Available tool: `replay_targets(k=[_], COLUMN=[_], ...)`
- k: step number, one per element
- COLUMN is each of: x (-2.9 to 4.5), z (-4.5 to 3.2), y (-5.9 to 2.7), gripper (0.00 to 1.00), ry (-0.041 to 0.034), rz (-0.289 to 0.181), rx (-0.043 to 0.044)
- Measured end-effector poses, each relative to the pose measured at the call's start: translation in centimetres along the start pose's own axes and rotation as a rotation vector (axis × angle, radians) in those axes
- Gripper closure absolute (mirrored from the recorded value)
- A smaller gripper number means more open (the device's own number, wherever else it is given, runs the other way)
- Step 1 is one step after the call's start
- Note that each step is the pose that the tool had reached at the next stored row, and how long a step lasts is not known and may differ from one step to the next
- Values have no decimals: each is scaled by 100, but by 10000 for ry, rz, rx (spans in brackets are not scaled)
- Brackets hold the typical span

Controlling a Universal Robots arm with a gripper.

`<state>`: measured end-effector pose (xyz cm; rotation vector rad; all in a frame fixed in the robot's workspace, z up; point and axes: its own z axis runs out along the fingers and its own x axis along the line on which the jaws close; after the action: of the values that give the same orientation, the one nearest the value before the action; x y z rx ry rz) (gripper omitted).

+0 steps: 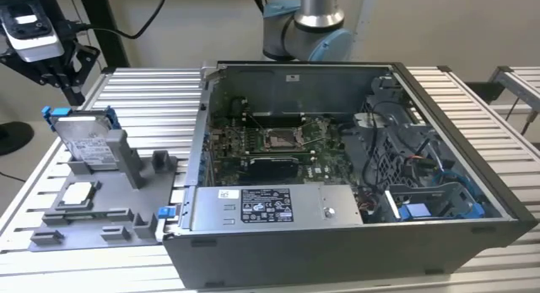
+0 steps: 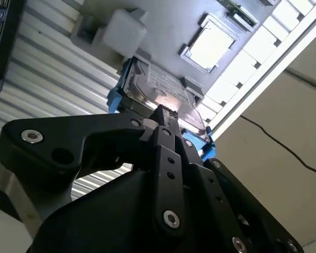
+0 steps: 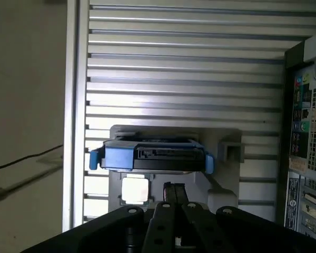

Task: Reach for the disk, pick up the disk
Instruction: 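Reach for the disk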

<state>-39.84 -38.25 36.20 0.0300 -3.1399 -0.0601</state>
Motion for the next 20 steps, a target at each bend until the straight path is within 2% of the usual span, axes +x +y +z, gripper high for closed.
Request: replay_targets(k=[5, 13, 17, 20], x=[124, 356, 431, 440], z=[8, 19, 24, 25], y=[63, 105, 122, 124], gripper=[100, 100, 100, 100], ry=[-2, -1, -1, -1], rz=[1, 0, 0, -1], rx=[0, 0, 1, 0])
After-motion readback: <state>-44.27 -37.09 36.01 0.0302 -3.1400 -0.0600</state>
